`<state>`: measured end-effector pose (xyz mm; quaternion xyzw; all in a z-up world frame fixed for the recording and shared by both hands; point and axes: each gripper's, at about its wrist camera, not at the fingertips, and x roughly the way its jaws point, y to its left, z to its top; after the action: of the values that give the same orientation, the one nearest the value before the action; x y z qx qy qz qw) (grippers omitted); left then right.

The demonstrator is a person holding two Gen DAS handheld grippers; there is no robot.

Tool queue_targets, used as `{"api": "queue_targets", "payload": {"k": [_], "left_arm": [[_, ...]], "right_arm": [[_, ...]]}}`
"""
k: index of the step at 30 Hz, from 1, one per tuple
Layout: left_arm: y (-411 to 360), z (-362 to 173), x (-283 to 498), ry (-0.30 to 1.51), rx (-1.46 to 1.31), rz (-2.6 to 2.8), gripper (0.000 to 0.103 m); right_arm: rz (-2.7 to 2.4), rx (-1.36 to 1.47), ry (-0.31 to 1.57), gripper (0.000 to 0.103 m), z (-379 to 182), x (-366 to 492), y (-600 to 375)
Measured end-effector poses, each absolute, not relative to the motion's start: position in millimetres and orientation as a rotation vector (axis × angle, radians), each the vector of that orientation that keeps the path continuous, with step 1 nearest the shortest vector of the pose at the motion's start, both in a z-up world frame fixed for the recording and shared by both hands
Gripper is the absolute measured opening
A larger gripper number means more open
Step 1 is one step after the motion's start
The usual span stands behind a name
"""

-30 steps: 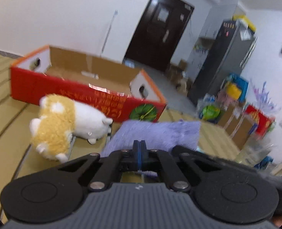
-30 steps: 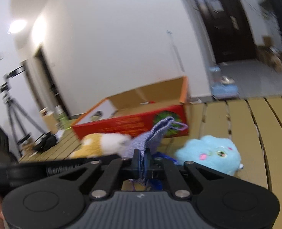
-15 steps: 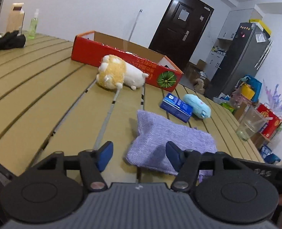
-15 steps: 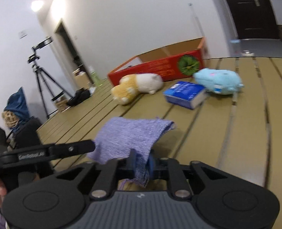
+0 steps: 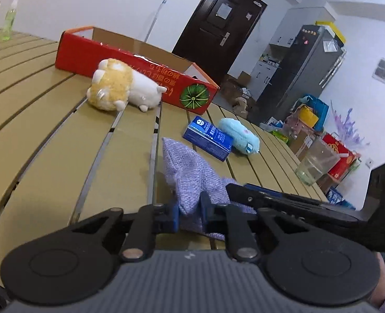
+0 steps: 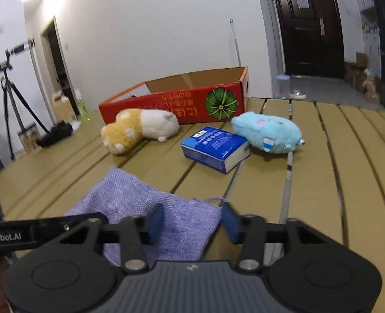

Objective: Collect trash
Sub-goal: 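Carry the purple cloth bag over the black bin and open both grippers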

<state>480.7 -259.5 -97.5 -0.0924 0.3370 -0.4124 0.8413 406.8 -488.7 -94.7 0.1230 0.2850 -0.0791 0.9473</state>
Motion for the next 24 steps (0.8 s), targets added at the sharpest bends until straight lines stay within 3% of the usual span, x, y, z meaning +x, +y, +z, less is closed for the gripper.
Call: {"api": "queue_targets", "payload": {"k": [3, 11, 18, 24], "left_arm": [[-259.2, -96.2, 478.0, 0.712, -0.209, -0.871, 0.01], [-227.5, -59.4, 447.7, 0.627, -0.218, -0.821, 0.01], [-97.9, -12.8, 407.3, 0.51, -0.224, -0.619, 0.01], [36.7, -11.6, 403.6, 0.518, -0.265, -0.384, 0.01]], "right_arm": [[-0.16, 0.209, 0.589, 0.009, -94.4, 405.6, -483.4], [-0.109, 0.2, 0.534, 0.007, -65.4, 391.5, -459.8], [0.132, 0.206, 0.476, 0.008, -8.0, 403.6, -368.5], [0.373, 0.181, 0.517, 0.008, -9.2, 451.3, -225.5]]}}
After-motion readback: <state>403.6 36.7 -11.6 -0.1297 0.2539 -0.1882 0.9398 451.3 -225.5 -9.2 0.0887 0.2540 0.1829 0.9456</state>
